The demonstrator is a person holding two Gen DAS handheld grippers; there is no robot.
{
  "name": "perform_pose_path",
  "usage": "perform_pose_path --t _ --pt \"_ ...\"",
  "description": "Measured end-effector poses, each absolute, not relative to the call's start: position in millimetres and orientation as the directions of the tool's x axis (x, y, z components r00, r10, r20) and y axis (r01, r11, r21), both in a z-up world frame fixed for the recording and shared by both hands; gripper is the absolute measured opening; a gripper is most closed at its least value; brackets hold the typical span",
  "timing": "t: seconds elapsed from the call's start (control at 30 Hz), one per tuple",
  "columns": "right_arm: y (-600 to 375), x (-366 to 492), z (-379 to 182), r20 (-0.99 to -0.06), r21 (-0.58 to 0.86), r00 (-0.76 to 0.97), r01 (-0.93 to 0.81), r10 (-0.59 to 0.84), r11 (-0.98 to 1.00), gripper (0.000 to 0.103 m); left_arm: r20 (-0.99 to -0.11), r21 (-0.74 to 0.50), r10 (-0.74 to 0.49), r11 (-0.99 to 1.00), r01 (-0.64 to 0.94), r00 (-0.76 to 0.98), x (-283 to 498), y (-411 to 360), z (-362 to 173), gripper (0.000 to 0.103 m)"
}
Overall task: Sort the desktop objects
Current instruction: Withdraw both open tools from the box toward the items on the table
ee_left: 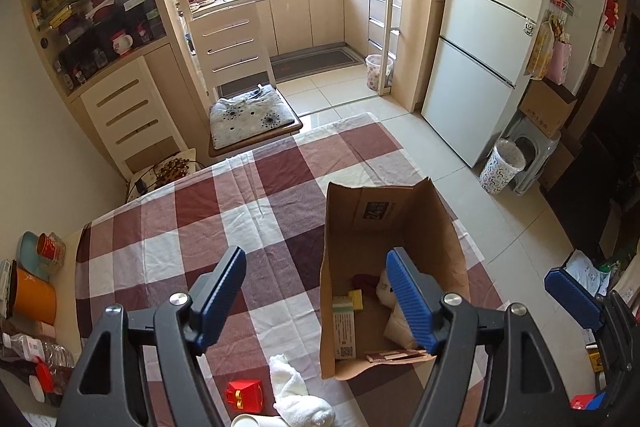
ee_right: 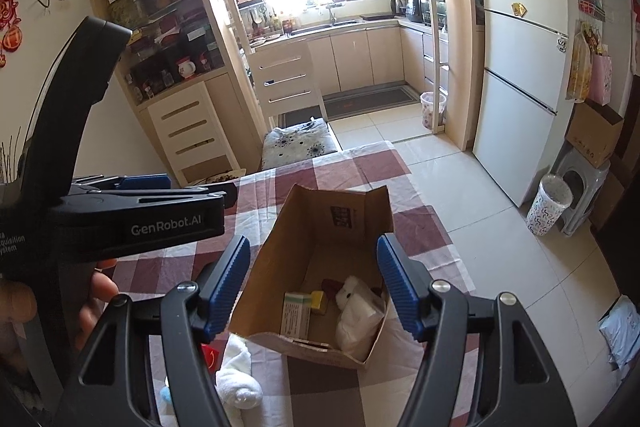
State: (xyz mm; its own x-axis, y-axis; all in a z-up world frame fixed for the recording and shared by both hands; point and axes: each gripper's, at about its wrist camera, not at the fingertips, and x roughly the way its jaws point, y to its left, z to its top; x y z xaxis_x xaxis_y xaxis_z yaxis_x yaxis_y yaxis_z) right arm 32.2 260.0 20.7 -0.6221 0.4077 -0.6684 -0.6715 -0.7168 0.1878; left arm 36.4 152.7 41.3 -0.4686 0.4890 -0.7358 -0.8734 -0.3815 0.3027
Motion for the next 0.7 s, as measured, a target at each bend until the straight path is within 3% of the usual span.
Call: perform_pose_path --t 0.7 --pt "241.6 46.8 23.5 -0.673 0.176 -0.617 -0.67 0.409 -0.721 0.067 -0.759 0.288 0.455 -0.406 -0.867 -0.466 41.0 115.1 33.2 0.075"
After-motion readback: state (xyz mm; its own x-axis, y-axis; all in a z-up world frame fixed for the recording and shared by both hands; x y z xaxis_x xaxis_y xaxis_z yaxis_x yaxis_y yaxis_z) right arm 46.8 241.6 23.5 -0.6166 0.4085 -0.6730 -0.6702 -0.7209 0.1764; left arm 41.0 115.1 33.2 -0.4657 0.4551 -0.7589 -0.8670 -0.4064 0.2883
